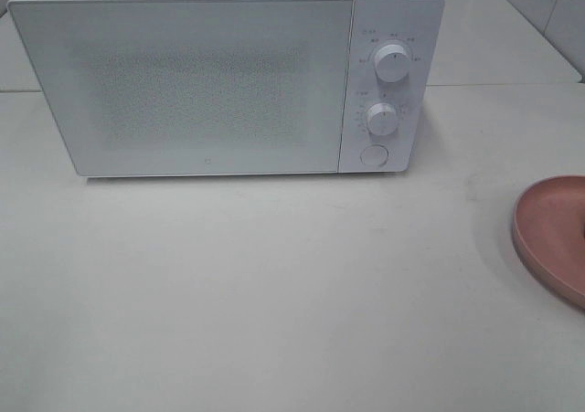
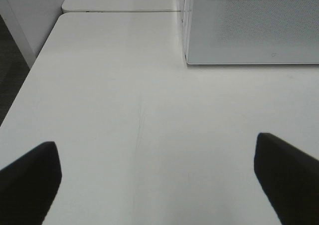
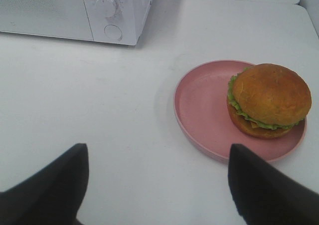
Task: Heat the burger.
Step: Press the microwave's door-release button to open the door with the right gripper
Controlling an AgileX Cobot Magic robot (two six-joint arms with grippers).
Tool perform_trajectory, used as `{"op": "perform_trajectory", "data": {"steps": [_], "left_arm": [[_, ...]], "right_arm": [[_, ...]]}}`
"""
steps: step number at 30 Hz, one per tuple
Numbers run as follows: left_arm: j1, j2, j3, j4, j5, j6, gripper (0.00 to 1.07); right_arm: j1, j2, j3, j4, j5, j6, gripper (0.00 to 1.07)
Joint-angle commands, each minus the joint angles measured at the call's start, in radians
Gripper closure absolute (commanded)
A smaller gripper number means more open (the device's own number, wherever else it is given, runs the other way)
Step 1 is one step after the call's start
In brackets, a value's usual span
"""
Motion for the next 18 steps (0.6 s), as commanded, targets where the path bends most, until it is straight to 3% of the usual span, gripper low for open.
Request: {"op": "perform_trajectory", "data": {"steps": [1, 18], "left_arm": [[-0.004, -0.028, 0.003, -0.003, -0.01, -0.003, 0.09], [-0.004, -0.028, 0.003, -0.003, -0.01, -0.003, 0.09]], "right_arm": [[0.003, -0.026, 0.002, 0.0, -0.008, 0.01, 0.32], [0.003, 0.021, -0.032, 0.0, -0.026, 0.01, 0.32]]}}
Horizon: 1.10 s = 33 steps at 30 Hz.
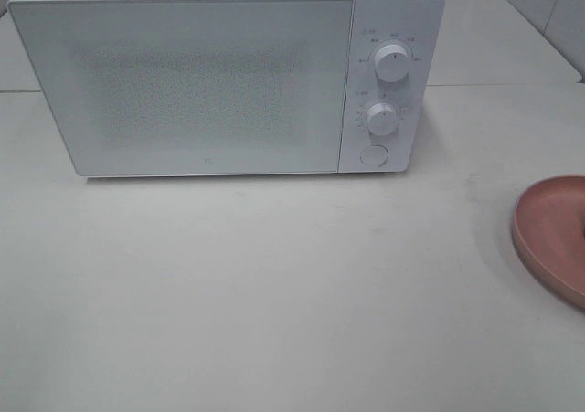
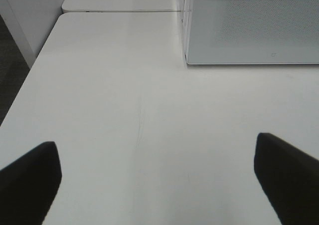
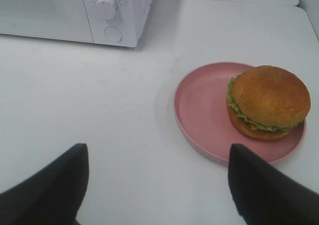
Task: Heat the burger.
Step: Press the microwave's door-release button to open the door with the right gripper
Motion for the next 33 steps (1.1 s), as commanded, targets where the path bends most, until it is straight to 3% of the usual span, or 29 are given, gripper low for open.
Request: {"op": "perform_trajectory", "data": {"steps": [1, 33], "left_arm": [[-0.004, -0.028, 0.003, -0.003, -0.01, -0.003, 0.09], [-0.004, -0.028, 0.003, -0.003, -0.01, -0.003, 0.09]], "right_arm": [[0.003, 0.019, -0.023, 0.0, -0.024, 0.01, 0.32], [0.003, 0.489, -0.032, 0.0, -0.462, 0.01, 0.32]]}}
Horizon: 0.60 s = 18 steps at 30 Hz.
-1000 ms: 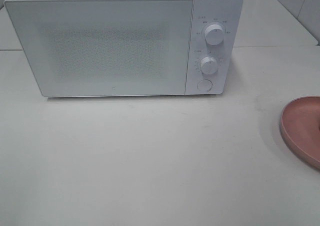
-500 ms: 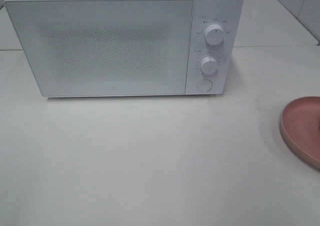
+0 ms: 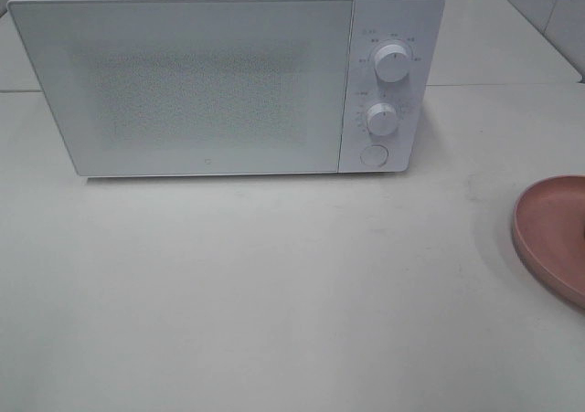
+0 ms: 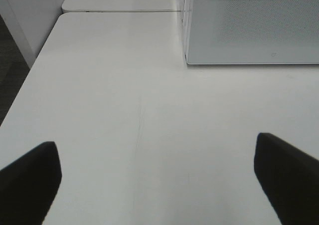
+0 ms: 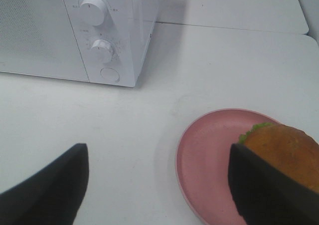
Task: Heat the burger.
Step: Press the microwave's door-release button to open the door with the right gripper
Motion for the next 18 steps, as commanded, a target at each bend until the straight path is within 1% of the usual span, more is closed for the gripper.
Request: {"op": "perform_trajectory", "data": {"steps": [1, 5, 8, 10, 18], "left_arm": [[-0.004, -0.028, 0.003, -0.003, -0.009, -0.003, 0.09], [-0.004, -0.028, 0.003, -0.003, -0.009, -0.003, 0.09], [-0.004, -0.028, 0.003, -0.003, -0.009, -0.003, 0.09], [-0.004, -0.028, 0.003, -0.003, -0.009, -0.003, 0.09], [-0.004, -0.028, 0.003, -0.003, -0.009, -0.003, 0.09]], "right_arm": [[0.003, 0.058, -0.007, 0.0, -0.073, 0.01, 0.32], [0.003, 0.11, -0.007, 0.0, -0.153, 0.01, 0.32], [0.003, 0.122, -0.007, 0.0, -0.173, 0.01, 0.32], [0.003, 0.168, -0.007, 0.0, -0.244, 0.01, 0.32], [0.003, 0.278, -0.007, 0.0, -0.359, 0.01, 0.32]]}}
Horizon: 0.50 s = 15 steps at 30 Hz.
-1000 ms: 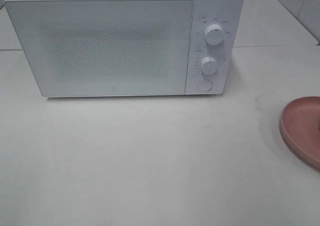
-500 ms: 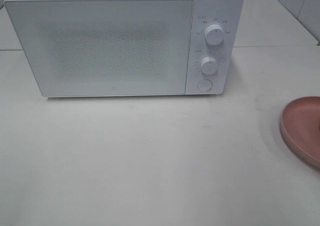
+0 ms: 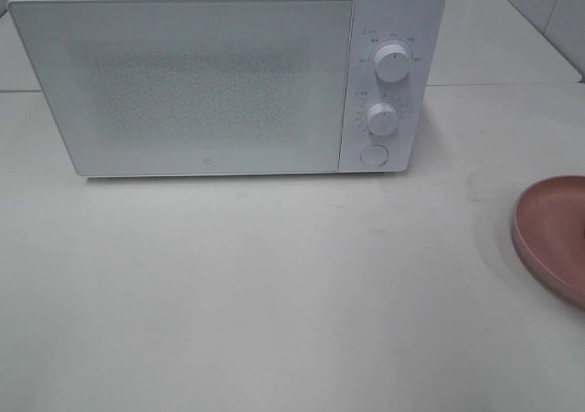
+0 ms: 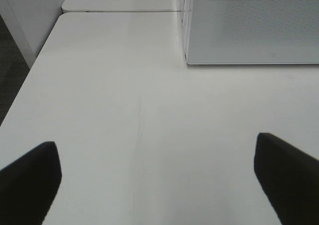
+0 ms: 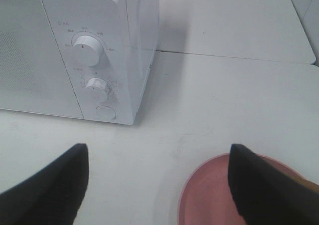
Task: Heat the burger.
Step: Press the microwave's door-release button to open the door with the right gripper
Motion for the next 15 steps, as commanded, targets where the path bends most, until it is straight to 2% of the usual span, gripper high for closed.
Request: {"op": "perform_trajectory", "data": {"steps": [1, 15], "left_arm": [[-0.004, -0.028, 0.003, -0.003, -0.009, -0.003, 0.09], [-0.004, -0.028, 0.003, -0.003, -0.009, -0.003, 0.09]], "right_arm": [[0.003, 0.029, -0.007, 0.0, -0.046, 0.01, 0.32], [0.003, 0.216, -0.006, 0.0, -0.238, 0.01, 0.32]]}}
